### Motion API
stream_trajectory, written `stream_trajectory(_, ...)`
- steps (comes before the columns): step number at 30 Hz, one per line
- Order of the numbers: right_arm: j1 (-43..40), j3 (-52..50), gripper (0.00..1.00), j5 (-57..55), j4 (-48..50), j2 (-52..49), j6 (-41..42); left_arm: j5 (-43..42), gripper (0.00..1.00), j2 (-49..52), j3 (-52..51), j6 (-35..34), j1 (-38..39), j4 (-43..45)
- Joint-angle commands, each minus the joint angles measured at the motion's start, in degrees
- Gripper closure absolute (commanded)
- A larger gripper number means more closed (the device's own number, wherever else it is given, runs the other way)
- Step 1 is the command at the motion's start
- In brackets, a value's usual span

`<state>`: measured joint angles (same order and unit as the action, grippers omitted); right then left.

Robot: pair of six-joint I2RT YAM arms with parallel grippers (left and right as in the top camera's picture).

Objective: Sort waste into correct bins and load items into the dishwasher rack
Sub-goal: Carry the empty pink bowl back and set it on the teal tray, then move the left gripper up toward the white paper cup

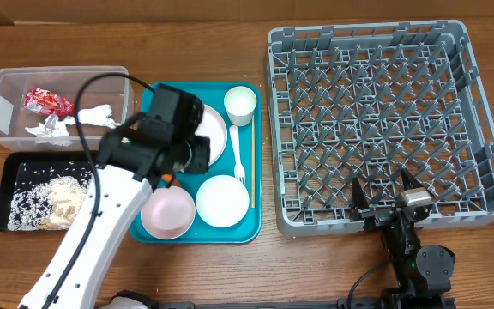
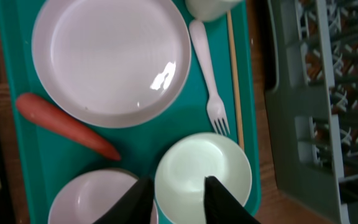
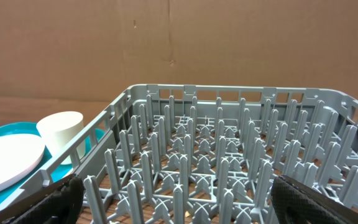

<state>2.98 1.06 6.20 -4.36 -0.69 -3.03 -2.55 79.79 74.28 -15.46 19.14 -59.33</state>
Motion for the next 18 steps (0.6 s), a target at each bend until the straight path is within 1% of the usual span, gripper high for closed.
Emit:
stream_trajectory(1,-0.2,-0.6,0.0,0.3,0.2,0.4,0.2,1.3,0.68,0.1,0.8,-1.5,-3.2,-0.3)
stream_trajectory(3,-0.2,-0.6,0.0,0.3,0.2,0.4,0.2,1.0,0.72,0.4,0.8,-1.5,-5.6,-0.7)
stream_trajectory(4,-0.2,-0.6,0.0,0.3,0.2,0.4,0.2,0.9,0.69,0.5,0.8,-1.7,-6.8,-0.9)
stream_trajectory(7,-0.2,-0.6,0.0,0.3,0.2,0.4,0.2,0.0,0.55,1.1,0.8,-2.6,-10.3,-1.0)
stream_trajectory(8,-0.2,-0.6,0.0,0.3,0.2,0.4,0.2,-0.9,0.53,1.1,0.8,-2.6,-11.1,-0.8)
stream_trajectory(11,-0.2,-0.6,0.0,0.3,0.2,0.4,0.2,-1.7,0.55,1.1,0.8,-2.3,-12.5,-0.5)
stream_trajectory(14,-0.2,-0.6,0.0,0.3,0.2,0.4,0.2,-1.0,0.44,1.2,0.8,-1.2,-12.8,-0.2)
stream_trajectory(16,-0.2,-0.6,0.0,0.3,0.2,0.4,0.2,0.3,0.45,1.3,0.7,-1.6,-12.8,-0.2)
stream_trajectory(18,-0.2,-0.6,0.0,0.3,0.2,0.4,0.2,3.0,0.5,1.5,0.6,-4.0,-12.8,-0.3)
